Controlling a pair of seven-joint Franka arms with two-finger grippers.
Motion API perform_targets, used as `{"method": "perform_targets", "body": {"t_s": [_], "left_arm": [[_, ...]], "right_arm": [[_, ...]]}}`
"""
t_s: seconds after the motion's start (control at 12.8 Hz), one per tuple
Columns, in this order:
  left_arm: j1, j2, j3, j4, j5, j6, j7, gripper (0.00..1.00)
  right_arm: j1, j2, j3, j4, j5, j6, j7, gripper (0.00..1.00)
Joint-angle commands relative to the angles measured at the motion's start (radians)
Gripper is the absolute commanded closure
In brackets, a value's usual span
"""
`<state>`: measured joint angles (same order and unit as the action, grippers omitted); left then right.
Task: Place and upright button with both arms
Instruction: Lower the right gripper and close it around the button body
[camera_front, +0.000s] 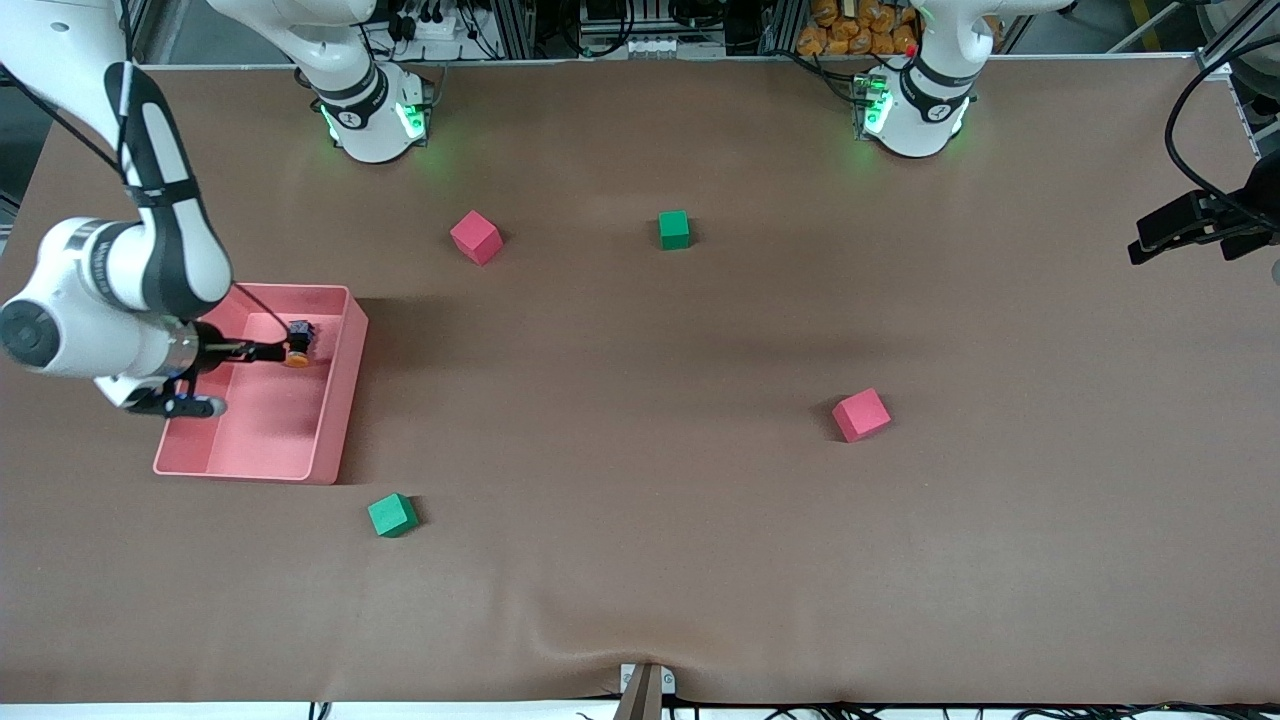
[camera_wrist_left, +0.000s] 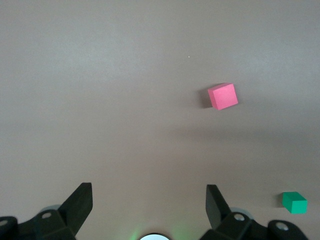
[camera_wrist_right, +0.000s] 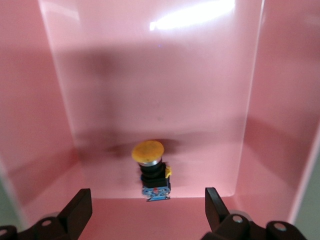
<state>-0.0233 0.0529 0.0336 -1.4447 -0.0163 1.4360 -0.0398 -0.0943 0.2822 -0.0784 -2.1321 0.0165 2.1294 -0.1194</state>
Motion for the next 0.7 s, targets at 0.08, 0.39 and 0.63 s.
{"method": "perform_targets", "body": {"t_s": [0.08,0.39,0.63], "left_arm": [[0.003,0.004,0.0,0.012,-0.002,-0.006,0.026,0.0],[-0.001,0.01,0.0,0.015,-0.002,-0.006,0.026,0.0],[-0.001,0.011,0.0,0.015,-0.002,-0.006,0.026,0.0]], "right_arm": [[-0.036,-0.097,0.012,-0.198,-0.016,0.119,-0.032,0.0],[-0.05,-0.083,0.012,-0.282,-0.016,0.219,-0.032,0.0],[-0.038,-0.067,0.014,-0.319,-0.016,0.296,-0.034,0.0]]}}
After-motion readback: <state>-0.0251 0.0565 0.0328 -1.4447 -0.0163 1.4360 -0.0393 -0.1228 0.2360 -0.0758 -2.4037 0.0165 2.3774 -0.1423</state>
